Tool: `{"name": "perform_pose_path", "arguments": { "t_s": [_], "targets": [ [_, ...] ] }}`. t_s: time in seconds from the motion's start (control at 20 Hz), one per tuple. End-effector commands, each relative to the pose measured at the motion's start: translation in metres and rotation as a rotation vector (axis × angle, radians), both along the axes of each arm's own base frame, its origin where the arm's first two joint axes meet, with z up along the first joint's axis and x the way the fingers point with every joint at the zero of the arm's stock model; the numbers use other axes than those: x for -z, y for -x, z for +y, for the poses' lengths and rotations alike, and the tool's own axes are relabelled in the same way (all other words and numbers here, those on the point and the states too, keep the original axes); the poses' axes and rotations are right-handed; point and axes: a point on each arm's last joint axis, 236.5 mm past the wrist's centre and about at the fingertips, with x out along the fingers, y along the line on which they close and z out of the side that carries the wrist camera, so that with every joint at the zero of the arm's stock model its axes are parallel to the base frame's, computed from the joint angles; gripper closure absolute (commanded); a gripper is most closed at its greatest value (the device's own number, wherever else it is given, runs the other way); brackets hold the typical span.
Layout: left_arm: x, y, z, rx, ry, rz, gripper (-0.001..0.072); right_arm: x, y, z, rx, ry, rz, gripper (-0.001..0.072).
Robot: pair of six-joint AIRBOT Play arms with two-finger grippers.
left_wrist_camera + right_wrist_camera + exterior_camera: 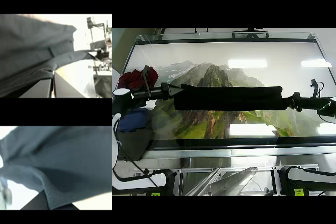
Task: Fold the shirts.
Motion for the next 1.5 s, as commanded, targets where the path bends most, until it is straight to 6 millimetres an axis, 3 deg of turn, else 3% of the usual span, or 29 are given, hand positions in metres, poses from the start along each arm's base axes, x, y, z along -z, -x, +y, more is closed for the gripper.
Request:
{"name": "perform_pose_path", "arguments": {
  "t_s": [0.0,0.15,0.3,0.45,0.5,0.55,0.6,0.7,0.75,0.8,0.9,1.0,1.15,1.35,1.4,1.45],
  "targets": [
    [0.008,-0.051,0.005,-0.030,0.004,0.008,0.0681,0.007,-0.045,-0.004,0.007,-0.027,-0.050,0.0692],
    [0.044,-0.075,-0.005,-0.002,0.009,0.055,0.0681,0.046,-0.068,0.002,-0.007,-0.017,-0.043,0.0692],
    [0.072,-0.098,-0.014,0.019,0.009,0.069,0.0693,0.082,-0.075,-0.002,-0.005,-0.003,-0.015,0.0692],
    [0.084,-0.115,-0.021,0.045,0.021,0.070,0.0689,0.092,-0.075,-0.004,-0.045,0.027,-0.050,0.0683],
    [0.079,-0.119,-0.020,0.059,0.023,0.052,0.0684,0.088,-0.077,-0.009,-0.056,0.046,-0.071,0.0559],
    [0.071,-0.123,-0.016,0.069,0.022,0.028,0.0509,0.083,-0.079,-0.019,-0.067,0.075,-0.083,0.0368],
    [0.060,-0.125,-0.010,0.079,0.024,0.003,0.0418,0.076,-0.080,-0.030,-0.092,0.113,-0.089,0.0269],
    [0.041,-0.125,0.006,0.088,0.025,-0.015,0.0418,0.073,-0.075,-0.057,-0.136,0.222,-0.033,0.0237],
    [0.036,-0.127,0.019,0.075,0.003,-0.003,0.0419,0.076,-0.072,-0.071,-0.135,0.280,0.016,0.0120],
    [0.032,-0.129,0.031,0.058,-0.017,0.003,0.0418,0.077,-0.071,-0.082,-0.131,0.329,0.047,0.0066],
    [0.014,-0.134,0.053,0.024,-0.019,-0.007,0.0419,0.076,-0.073,-0.086,-0.128,0.344,0.048,0.0066],
    [-0.002,-0.131,0.059,0.030,-0.003,-0.008,0.0419,0.082,-0.074,-0.082,-0.133,0.337,0.056,0.0070],
    [-0.007,-0.122,0.052,0.074,0.005,0.006,0.0419,0.099,-0.073,-0.070,-0.157,0.302,0.078,0.0072],
    [-0.007,-0.114,0.030,0.133,0.009,0.015,0.0419,0.099,-0.079,-0.028,-0.242,0.221,0.023,0.0076],
    [-0.007,-0.112,0.021,0.151,0.009,0.016,0.0419,0.101,-0.078,-0.020,-0.263,0.221,0.027,0.0159],
    [-0.007,-0.108,0.011,0.176,0.010,0.019,0.0419,0.102,-0.076,-0.012,-0.290,0.215,0.026,0.0318]
  ]
}}
